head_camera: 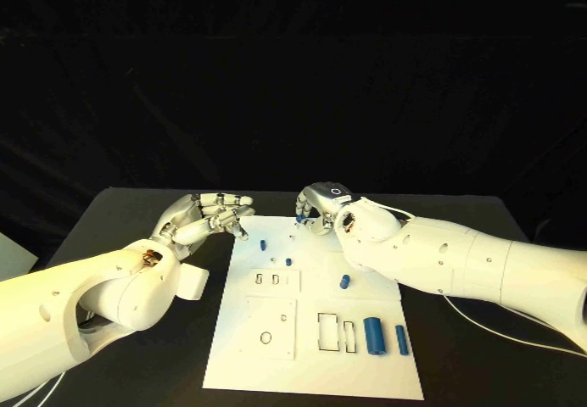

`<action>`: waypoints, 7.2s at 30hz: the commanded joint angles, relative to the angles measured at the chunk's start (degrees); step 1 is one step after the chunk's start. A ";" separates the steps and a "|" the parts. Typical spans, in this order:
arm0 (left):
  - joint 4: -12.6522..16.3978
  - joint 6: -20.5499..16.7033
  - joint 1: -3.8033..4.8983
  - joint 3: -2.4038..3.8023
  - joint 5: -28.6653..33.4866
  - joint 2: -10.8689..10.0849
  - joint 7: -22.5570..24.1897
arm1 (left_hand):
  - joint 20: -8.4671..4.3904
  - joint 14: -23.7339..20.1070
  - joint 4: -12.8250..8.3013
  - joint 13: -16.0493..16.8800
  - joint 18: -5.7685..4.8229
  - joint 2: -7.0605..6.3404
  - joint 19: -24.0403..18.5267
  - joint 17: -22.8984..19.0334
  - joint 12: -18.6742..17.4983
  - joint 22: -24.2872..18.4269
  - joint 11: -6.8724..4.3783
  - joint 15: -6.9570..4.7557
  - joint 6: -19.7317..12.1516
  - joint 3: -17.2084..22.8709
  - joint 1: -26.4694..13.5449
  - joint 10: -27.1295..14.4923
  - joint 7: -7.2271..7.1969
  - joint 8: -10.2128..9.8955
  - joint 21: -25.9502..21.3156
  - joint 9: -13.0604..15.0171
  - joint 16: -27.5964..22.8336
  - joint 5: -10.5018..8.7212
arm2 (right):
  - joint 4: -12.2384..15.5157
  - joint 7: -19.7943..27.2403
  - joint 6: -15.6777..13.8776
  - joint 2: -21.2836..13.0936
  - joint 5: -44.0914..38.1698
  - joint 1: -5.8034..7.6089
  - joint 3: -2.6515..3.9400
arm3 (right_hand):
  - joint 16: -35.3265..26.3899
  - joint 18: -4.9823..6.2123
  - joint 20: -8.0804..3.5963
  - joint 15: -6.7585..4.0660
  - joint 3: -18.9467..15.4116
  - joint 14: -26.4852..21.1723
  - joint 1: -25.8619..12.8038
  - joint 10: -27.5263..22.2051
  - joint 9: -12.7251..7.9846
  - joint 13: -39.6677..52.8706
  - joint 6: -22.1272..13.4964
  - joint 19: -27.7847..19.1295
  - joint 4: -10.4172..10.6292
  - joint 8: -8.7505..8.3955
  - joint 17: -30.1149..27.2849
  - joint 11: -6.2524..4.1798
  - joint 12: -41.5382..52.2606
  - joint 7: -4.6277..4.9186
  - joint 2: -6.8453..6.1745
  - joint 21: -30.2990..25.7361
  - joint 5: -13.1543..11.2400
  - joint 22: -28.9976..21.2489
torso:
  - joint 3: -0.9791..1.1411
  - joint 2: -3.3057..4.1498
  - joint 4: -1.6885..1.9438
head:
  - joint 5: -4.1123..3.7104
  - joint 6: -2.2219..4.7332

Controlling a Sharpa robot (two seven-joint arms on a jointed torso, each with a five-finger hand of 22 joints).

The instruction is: Assemble the parts on the task board

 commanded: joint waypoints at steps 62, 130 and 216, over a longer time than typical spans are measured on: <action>-0.17 1.44 0.65 0.18 0.11 0.21 0.06 | 0.00 -0.53 -0.21 0.06 0.66 0.09 -0.78 0.02 0.01 0.46 -0.01 -0.14 0.49 0.57 0.80 0.63 0.07 0.22 0.74 0.08 0.42 -0.16 | -0.46 1.45 1.83 0.44 0.95 -0.42 -0.39 | -6.97 2.99 1.70 2.02 -11.47 -0.34 0.16 -14.12 -0.92 -3.14 -7.78 -6.47 1.04 -6.50 -12.09 3.08 -0.09 0.46 -1.50 -14.16 0.02 -9.09 | -0.01 0.16 -0.32 | 1.04 -0.55; -2.95 2.09 0.63 0.16 0.16 0.63 0.45 | -0.01 -0.64 -0.32 0.06 0.67 0.14 -1.12 -0.02 0.05 0.82 -0.05 -0.16 0.58 0.76 0.85 0.76 0.01 0.28 1.27 0.12 0.62 -0.18 | 4.79 -2.19 8.30 -12.94 21.92 -0.45 0.40 | 13.90 -2.62 1.03 1.05 -24.48 6.04 3.23 17.47 2.86 80.06 -11.23 6.09 8.65 1.10 20.10 1.14 84.98 2.27 1.66 5.58 4.44 15.07 | 0.40 -0.60 -1.86 | 0.94 -1.15; -2.77 2.43 0.65 0.16 0.08 1.06 -0.13 | -0.06 -0.84 -0.72 0.01 0.69 0.52 -1.80 -0.17 0.02 1.57 -0.08 -0.22 0.62 1.36 1.26 0.83 0.00 0.35 2.39 0.17 0.92 -0.16 | 6.46 -4.35 -0.61 0.29 2.55 -2.26 -0.44 | 14.00 -2.62 -1.16 -1.25 -9.46 6.11 2.38 18.76 1.15 81.30 -2.74 6.09 5.62 1.31 20.41 -1.31 86.14 -0.34 0.38 5.58 5.20 15.07 | 0.52 -0.51 -1.80 | 1.77 -1.52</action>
